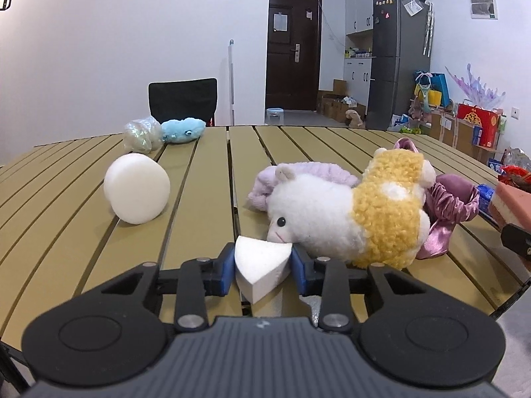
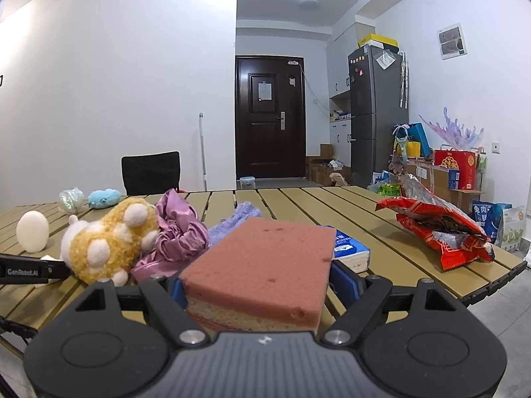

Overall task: Collect trash
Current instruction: 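Close the right tool on the pink sponge while the left tool grasps the white wedge, then lift the sponge and wedge and carry both tools over the black bin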

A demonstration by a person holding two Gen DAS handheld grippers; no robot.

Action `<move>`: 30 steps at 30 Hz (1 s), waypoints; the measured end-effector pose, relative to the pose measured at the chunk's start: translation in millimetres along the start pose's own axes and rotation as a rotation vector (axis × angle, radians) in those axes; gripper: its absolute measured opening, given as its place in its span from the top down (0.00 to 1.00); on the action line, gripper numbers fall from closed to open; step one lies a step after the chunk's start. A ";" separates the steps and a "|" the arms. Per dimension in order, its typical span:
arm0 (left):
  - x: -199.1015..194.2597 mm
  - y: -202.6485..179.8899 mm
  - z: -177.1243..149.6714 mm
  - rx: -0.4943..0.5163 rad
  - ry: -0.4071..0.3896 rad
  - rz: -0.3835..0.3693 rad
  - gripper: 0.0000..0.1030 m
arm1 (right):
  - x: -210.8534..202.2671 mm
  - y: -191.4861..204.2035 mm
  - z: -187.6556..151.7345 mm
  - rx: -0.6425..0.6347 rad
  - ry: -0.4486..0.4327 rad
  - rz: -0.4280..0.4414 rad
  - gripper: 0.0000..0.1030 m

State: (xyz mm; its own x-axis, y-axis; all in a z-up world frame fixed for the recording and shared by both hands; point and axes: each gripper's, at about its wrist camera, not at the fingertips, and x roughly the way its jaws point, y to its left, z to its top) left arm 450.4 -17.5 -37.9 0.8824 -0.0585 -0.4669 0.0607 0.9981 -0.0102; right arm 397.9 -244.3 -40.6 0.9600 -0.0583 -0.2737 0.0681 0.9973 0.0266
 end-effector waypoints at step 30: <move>-122.1 18.2 -29.5 -0.058 -0.066 -0.015 0.66 | -87.4 10.8 -14.4 0.039 -0.011 0.083 0.21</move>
State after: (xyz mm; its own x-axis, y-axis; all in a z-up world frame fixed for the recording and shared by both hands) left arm 330.0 8.4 -7.2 0.9105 -0.0724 -0.4070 0.0484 0.9964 -0.0690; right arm 310.8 -227.8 -30.2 0.9657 0.0239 -0.2585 -0.0015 0.9962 0.0867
